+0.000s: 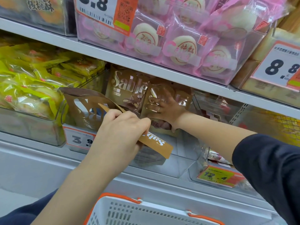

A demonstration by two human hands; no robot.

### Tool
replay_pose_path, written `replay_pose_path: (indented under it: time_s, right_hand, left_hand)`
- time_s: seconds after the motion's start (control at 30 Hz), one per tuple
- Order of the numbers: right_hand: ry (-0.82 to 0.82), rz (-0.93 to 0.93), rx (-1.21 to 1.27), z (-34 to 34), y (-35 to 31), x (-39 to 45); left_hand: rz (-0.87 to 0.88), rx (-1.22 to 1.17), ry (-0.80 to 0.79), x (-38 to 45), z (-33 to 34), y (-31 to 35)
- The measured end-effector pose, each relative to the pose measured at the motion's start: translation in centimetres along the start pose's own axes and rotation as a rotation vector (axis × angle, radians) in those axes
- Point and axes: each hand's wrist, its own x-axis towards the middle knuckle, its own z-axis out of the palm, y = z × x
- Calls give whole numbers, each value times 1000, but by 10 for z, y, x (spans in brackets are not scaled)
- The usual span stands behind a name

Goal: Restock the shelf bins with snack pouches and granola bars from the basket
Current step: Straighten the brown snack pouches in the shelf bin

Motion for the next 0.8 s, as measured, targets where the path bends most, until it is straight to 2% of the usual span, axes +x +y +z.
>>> replay_pose_path:
  time_s: [0.07, 0.23, 0.3, 0.43, 0.53, 0.6, 0.67, 0.73, 0.8]
  right_hand:
    - [-47, 45, 33, -3, -4, 2]
    - [-42, 78, 97, -6, -11, -3]
    - [-6, 45, 312, -10, -10, -15]
    - [8, 16, 929, -23, -7, -57]
    - [-99, -72, 1245, -36, 10, -102]
    - [-170, -244, 1483, -52, 18, -132]
    - [-81, -317, 1692, -73, 12, -148]
    - [166, -152, 1760, -85, -4, -145]
    - [463, 100, 1582, -90, -9, -135]
  left_hand:
    - [3, 3, 2, 0, 0, 0]
    - [19, -27, 28, -1, 1, -1]
    - [26, -48, 37, 0, 3, -3]
    - [31, -26, 70, -1, 4, -3]
    - [-27, 9, 168, -3, 0, -2]
    - [-70, 35, 227, -3, 0, -2]
    - [-85, 62, 251, -1, 2, -4]
    - [-76, 82, 239, 1, 6, -4]
    - [-67, 98, 233, 5, 7, -6]
